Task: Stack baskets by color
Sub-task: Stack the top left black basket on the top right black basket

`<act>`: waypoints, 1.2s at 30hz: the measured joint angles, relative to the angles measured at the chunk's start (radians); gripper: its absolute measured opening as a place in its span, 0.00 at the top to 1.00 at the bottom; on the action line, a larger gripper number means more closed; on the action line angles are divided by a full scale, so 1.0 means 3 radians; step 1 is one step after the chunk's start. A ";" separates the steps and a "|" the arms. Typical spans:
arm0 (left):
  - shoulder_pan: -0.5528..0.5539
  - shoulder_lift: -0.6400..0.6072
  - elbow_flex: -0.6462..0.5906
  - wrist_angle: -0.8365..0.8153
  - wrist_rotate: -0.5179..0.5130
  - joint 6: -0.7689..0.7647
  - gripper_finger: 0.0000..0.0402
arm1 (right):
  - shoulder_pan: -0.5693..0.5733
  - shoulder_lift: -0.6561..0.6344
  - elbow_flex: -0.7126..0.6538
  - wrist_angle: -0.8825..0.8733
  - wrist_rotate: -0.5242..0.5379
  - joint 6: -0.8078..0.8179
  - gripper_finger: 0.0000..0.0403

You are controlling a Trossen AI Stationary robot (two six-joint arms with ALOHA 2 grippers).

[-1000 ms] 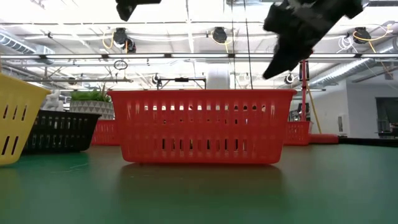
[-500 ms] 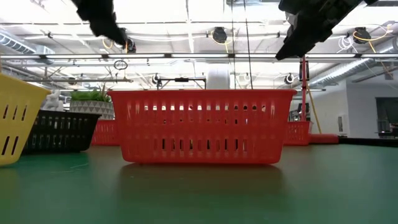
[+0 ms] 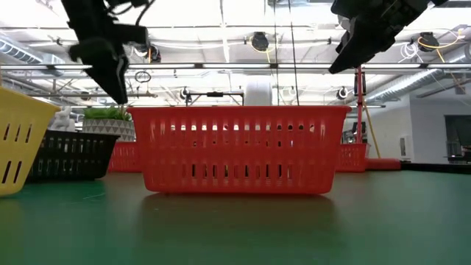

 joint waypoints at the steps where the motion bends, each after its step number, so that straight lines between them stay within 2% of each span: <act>1: 0.0056 0.0010 -0.0016 0.0003 -0.0034 -0.0186 0.63 | 0.0000 0.0000 0.0000 0.0006 0.0000 -0.0009 1.00; 7: 0.0356 0.0007 -0.0052 0.0006 -0.0004 -0.1172 0.63 | -0.0004 0.0000 0.0000 0.0009 0.0000 -0.0031 1.00; 11: 0.0303 -0.0003 -0.0052 0.0023 0.0405 -0.1488 0.63 | -0.0004 0.0000 0.0000 0.0008 0.0000 -0.0030 1.00; 15: 0.0022 -0.0003 -0.0052 0.0019 0.0803 -0.1974 0.63 | -0.0004 0.0000 0.0000 0.0009 0.0000 -0.0030 1.00; 21: -0.0632 0.0029 -0.0052 -0.0268 0.0981 -0.2737 0.63 | -0.0004 0.0000 -0.0087 0.0111 -0.0001 -0.0027 1.00; 26: -0.1032 0.0024 -0.0052 -0.0605 0.0972 -0.3325 0.63 | -0.0004 0.0001 -0.0251 0.0306 -0.0003 -0.0117 1.00; 30: -0.1301 0.0025 -0.0053 -0.0875 0.0815 -0.3659 0.63 | -0.0004 0.0000 -0.0264 0.0373 -0.0003 -0.0174 1.00; 33: -0.1471 0.0026 -0.0104 -0.0813 0.0777 -0.3845 0.62 | -0.0004 0.0000 -0.0264 0.0402 -0.0003 -0.0181 1.00; 36: -0.1598 0.0027 -0.0148 -0.0734 0.0715 -0.3952 0.56 | -0.0004 0.0000 -0.0264 0.0414 -0.0003 -0.0195 1.00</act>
